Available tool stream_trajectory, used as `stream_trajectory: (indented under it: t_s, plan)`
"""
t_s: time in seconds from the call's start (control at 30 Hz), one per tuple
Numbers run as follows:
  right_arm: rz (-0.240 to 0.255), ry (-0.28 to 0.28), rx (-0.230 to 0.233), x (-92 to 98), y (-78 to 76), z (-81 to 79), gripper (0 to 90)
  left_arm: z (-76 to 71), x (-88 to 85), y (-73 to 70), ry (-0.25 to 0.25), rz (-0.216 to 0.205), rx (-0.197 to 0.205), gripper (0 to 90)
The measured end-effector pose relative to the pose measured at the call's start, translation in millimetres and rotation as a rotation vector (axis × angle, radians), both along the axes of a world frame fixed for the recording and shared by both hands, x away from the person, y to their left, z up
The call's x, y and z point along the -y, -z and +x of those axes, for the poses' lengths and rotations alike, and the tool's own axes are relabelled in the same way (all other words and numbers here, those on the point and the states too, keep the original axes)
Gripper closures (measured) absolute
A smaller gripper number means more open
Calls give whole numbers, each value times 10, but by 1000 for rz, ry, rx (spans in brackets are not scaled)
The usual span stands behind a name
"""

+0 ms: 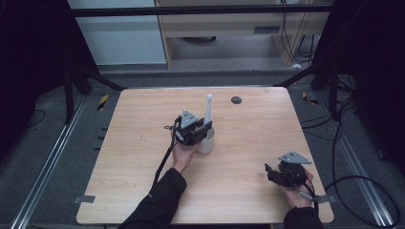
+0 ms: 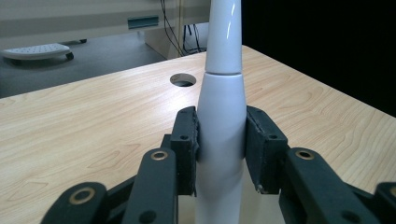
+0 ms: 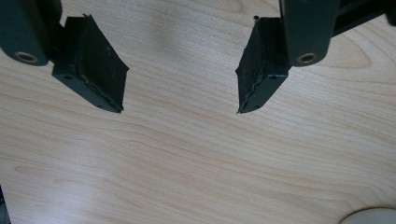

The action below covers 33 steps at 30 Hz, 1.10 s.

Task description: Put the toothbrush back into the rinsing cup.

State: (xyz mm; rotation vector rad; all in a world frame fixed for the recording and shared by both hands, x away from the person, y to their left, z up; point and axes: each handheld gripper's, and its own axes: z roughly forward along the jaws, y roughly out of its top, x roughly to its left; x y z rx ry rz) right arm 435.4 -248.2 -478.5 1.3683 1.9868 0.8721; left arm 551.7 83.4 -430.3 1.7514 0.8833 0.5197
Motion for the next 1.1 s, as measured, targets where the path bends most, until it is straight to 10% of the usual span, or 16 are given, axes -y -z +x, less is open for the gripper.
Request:
stream_trajectory:
  t_s: [1.1]
  plan:
    - [1, -3, 2, -12, -6, -5, 325, -58, -119, 12, -1, 42, -26, 547]
